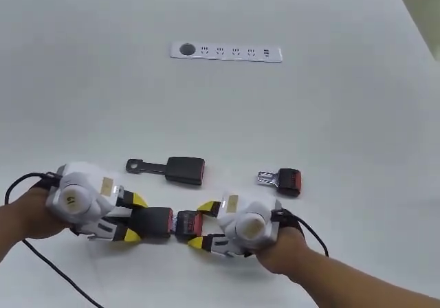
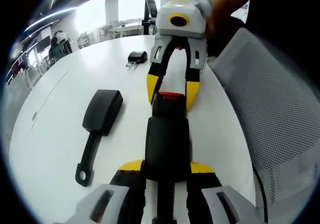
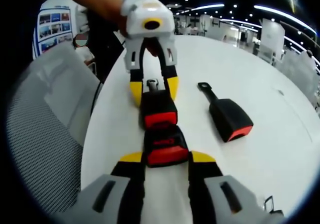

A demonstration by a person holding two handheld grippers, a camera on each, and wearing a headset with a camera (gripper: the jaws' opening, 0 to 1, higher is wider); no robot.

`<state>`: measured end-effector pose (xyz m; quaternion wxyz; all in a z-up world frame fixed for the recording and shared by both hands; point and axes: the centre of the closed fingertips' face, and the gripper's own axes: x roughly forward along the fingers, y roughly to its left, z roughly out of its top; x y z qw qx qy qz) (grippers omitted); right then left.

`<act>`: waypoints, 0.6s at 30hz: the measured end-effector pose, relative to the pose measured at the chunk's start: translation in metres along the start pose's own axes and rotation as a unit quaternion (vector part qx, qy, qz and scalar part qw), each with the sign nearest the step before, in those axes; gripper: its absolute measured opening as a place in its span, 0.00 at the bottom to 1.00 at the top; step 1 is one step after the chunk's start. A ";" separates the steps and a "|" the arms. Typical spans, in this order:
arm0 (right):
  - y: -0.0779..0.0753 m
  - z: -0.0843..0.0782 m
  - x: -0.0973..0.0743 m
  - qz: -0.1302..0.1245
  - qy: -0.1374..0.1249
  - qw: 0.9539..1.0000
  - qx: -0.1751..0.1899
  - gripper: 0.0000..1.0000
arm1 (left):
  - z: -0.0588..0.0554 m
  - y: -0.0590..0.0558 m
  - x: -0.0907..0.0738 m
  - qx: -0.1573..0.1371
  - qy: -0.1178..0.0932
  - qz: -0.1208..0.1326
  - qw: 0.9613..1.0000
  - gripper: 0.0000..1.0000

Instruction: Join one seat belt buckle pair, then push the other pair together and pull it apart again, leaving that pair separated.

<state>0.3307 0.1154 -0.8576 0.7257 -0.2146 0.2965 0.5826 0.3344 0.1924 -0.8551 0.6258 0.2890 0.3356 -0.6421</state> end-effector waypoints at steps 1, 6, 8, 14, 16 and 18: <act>0.000 0.000 0.000 0.000 -0.001 1.000 0.001 0.32 | 0.000 0.000 0.000 -0.001 0.000 0.000 1.000 0.31; 0.000 0.001 -0.001 -0.002 -0.004 1.000 0.001 0.32 | -0.001 0.001 0.000 -0.003 -0.002 0.000 1.000 0.31; 0.001 0.001 0.000 -0.005 -0.005 1.000 -0.003 0.32 | 0.000 0.001 0.000 -0.005 -0.004 0.001 1.000 0.31; 0.001 0.001 -0.001 -0.019 -0.004 1.000 -0.023 0.32 | 0.000 0.001 0.000 -0.013 -0.006 0.007 1.000 0.31; 0.001 0.001 -0.001 -0.019 -0.005 1.000 -0.015 0.32 | 0.000 0.002 0.000 -0.013 -0.005 0.006 1.000 0.31; 0.001 0.001 -0.001 -0.019 -0.004 1.000 -0.017 0.32 | 0.000 0.002 0.001 -0.012 -0.004 0.005 1.000 0.32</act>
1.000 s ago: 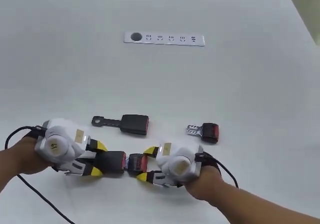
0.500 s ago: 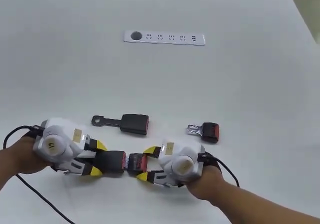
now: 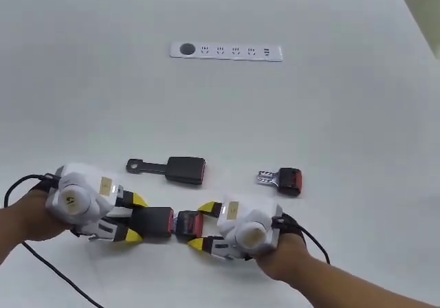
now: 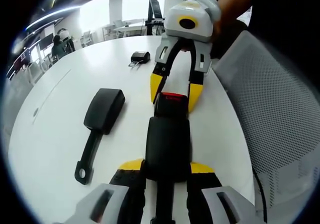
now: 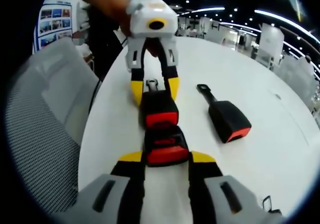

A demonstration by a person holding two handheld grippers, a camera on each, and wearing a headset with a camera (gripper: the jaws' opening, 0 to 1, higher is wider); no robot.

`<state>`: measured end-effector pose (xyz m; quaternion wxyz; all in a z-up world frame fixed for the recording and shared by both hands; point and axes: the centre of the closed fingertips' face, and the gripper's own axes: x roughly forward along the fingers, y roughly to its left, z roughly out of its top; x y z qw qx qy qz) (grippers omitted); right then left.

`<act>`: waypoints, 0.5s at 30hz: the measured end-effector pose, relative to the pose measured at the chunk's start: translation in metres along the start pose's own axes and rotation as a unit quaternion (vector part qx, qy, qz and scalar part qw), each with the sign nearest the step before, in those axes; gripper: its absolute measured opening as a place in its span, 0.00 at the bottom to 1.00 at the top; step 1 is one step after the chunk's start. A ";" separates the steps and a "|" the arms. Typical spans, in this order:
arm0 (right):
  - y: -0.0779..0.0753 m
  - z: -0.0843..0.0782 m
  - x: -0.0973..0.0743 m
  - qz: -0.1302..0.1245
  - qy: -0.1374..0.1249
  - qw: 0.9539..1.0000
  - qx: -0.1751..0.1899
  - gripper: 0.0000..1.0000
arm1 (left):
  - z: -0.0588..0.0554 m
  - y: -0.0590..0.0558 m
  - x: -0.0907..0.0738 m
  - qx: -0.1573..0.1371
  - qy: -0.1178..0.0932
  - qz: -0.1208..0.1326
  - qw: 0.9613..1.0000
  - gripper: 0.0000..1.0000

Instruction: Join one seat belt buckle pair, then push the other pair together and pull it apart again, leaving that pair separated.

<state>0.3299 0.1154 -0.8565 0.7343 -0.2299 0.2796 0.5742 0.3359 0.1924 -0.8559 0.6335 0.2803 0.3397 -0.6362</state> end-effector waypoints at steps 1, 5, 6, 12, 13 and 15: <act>0.000 0.000 0.000 0.000 0.000 1.000 0.000 0.33 | 0.000 0.000 0.000 -0.001 0.000 0.000 1.000 0.32; 0.001 0.000 0.001 0.001 0.002 1.000 0.007 0.34 | 0.003 -0.001 0.001 -0.002 0.011 0.000 1.000 0.33; 0.002 0.000 0.001 0.001 0.003 1.000 -0.004 0.34 | 0.004 -0.002 0.001 0.004 0.020 0.002 1.000 0.33; 0.002 0.002 0.000 -0.004 0.013 1.000 -0.012 0.35 | 0.003 -0.007 -0.002 0.008 0.045 0.002 0.999 0.38; 0.002 0.004 -0.002 -0.005 0.013 1.000 -0.014 0.36 | 0.004 -0.011 -0.001 0.007 0.047 -0.004 0.999 0.43; 0.005 0.010 -0.005 -0.003 -0.007 1.000 0.010 0.44 | 0.007 -0.015 -0.004 0.002 0.043 -0.003 0.999 0.51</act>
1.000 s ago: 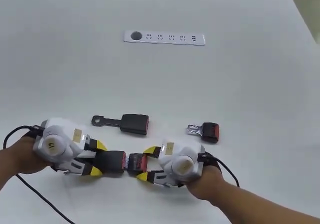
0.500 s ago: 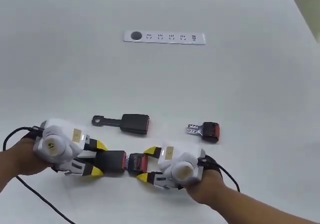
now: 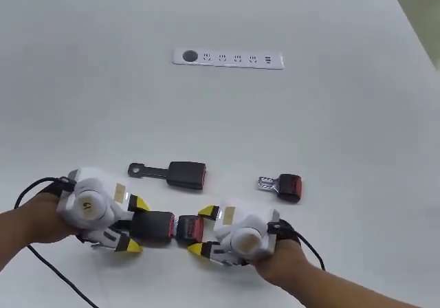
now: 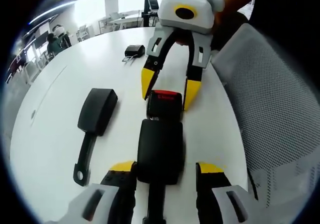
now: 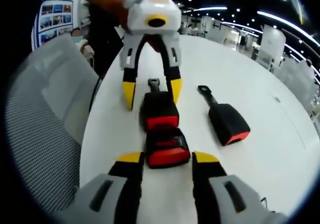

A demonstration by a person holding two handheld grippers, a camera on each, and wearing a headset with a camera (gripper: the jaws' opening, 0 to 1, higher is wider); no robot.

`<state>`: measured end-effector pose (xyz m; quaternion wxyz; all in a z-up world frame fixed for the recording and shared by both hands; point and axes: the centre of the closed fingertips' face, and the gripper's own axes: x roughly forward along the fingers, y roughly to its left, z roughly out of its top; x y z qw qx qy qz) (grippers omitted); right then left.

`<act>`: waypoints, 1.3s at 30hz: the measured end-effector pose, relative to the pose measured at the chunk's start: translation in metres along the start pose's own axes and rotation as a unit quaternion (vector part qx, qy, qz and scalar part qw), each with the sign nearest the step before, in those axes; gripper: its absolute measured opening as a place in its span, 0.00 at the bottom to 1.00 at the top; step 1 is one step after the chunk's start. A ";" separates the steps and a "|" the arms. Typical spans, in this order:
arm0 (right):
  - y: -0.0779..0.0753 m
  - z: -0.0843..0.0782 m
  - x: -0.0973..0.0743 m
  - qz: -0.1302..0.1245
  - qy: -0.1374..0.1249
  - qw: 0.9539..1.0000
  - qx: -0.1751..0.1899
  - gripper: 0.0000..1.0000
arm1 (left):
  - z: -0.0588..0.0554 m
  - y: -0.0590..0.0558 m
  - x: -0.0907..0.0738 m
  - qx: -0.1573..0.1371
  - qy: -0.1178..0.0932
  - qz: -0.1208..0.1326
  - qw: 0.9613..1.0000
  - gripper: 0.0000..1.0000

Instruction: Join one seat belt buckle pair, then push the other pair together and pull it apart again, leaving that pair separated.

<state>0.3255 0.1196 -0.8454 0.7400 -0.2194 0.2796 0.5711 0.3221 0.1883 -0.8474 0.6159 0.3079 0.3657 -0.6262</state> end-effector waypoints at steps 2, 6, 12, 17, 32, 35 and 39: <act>-0.002 0.001 -0.007 -0.006 -0.008 1.000 0.013 0.65 | 0.005 -0.001 -0.003 -0.017 -0.012 0.004 1.000 0.59; -0.006 -0.006 -0.027 -0.012 -0.011 0.999 0.043 0.71 | 0.010 0.009 -0.015 -0.013 -0.017 0.048 0.999 0.74; -0.024 -0.008 -0.064 -0.034 -0.037 0.998 0.040 0.73 | 0.024 0.017 -0.027 -0.035 -0.046 0.072 0.996 0.81; -0.054 -0.022 -0.091 -0.069 -0.031 0.996 0.046 0.71 | 0.036 0.042 -0.037 -0.043 -0.058 0.103 0.992 0.87; -0.128 -0.059 -0.137 -0.088 -0.028 0.992 0.089 0.75 | 0.073 0.091 -0.038 -0.034 -0.075 0.119 0.989 0.87; -0.133 -0.064 -0.139 -0.083 -0.022 0.992 0.088 0.75 | 0.071 0.097 -0.032 -0.031 -0.065 0.115 0.991 0.86; -0.138 -0.080 -0.135 -0.069 -0.003 0.994 0.090 0.75 | 0.069 0.104 -0.024 -0.039 -0.062 0.108 0.991 0.84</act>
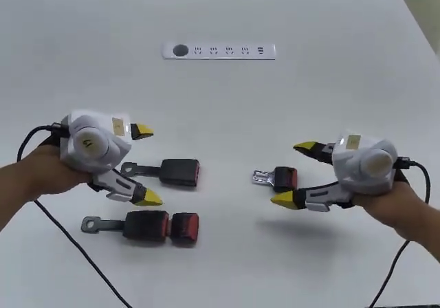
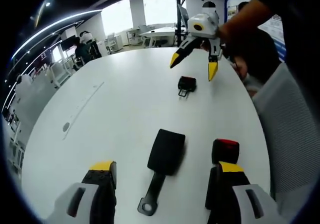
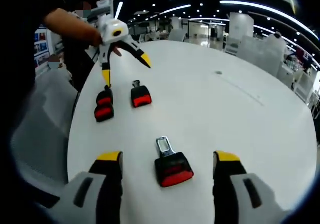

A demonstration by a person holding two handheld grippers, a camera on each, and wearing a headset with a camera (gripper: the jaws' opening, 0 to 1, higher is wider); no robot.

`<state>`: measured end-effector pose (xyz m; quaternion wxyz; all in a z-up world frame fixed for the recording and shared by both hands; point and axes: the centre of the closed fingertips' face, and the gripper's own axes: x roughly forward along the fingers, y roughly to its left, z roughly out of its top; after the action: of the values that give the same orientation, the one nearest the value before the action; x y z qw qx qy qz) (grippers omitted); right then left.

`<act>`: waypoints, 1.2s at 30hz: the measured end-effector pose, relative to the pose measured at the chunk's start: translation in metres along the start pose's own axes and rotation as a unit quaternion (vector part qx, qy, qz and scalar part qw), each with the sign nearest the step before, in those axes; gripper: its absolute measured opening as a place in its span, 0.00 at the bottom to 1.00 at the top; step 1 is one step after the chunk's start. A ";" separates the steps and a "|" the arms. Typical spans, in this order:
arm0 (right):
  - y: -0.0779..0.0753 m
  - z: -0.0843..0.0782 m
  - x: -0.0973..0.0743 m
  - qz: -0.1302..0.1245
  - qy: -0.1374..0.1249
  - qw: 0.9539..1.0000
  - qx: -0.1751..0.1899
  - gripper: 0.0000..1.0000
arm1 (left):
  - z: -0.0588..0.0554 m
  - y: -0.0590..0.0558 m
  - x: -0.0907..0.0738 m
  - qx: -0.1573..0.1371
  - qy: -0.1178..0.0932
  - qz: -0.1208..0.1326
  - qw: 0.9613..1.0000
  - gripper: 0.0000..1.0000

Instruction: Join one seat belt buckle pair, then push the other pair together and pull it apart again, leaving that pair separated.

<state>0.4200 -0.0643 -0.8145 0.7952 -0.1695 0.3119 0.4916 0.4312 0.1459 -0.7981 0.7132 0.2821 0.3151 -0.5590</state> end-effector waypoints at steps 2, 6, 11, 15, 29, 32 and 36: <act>0.001 -0.007 0.003 0.012 0.011 1.000 0.001 0.75 | -0.002 0.002 0.005 -0.001 0.005 -0.002 1.000 0.83; 0.003 -0.018 0.008 0.029 0.031 0.999 0.004 0.73 | -0.009 0.003 0.016 -0.001 0.015 -0.015 1.000 0.81; 0.003 -0.025 0.012 0.039 0.045 0.998 0.001 0.71 | -0.016 0.005 0.029 0.001 0.025 -0.031 0.999 0.78; 0.000 -0.030 0.014 0.041 0.057 0.998 -0.001 0.68 | -0.021 0.006 0.038 -0.002 0.031 -0.044 0.999 0.74; 0.003 -0.030 0.017 0.063 0.047 0.996 -0.041 0.52 | -0.020 0.002 0.050 0.022 0.018 -0.063 0.998 0.51; 0.001 -0.031 0.016 0.064 0.044 0.996 -0.049 0.49 | -0.019 0.002 0.051 0.033 0.017 -0.067 0.997 0.48; -0.006 -0.032 0.016 0.058 0.043 0.996 -0.060 0.41 | -0.012 -0.001 0.053 0.040 0.009 -0.072 0.997 0.37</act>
<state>0.4196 -0.0748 -0.8495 0.7394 -0.2192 0.3250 0.5473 0.4380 0.1223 -0.8464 0.6565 0.2917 0.3184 -0.6185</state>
